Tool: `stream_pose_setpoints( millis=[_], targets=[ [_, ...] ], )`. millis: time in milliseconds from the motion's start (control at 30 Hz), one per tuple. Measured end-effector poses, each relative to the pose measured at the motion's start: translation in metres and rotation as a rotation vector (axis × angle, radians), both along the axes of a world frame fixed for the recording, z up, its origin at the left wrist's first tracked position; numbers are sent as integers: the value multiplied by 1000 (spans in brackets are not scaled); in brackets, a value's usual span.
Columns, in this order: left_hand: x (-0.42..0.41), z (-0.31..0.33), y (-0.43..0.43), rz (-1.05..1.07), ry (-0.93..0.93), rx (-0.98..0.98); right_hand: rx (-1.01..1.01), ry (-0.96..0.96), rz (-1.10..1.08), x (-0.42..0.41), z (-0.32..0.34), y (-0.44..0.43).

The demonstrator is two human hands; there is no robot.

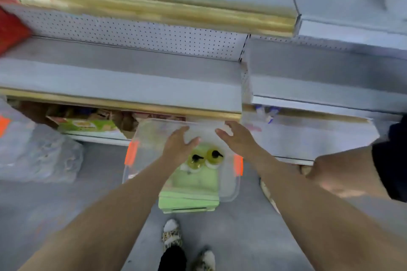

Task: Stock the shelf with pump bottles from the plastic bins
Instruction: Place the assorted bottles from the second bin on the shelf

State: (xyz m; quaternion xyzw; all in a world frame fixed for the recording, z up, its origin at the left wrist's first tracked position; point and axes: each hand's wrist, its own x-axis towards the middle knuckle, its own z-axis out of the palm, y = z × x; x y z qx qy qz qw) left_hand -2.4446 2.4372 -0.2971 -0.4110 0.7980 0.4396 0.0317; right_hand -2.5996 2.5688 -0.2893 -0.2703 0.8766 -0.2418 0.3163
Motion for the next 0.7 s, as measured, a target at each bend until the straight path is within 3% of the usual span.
stream_pose_setpoints(
  millis=[300,700],
  targets=[
    [-5,-153,15,135,54,311,51,-168,-185,18,-152,-3],
    [-11,-210,15,246,130,253,-36,-180,-335,24,-203,-3]
  ],
)
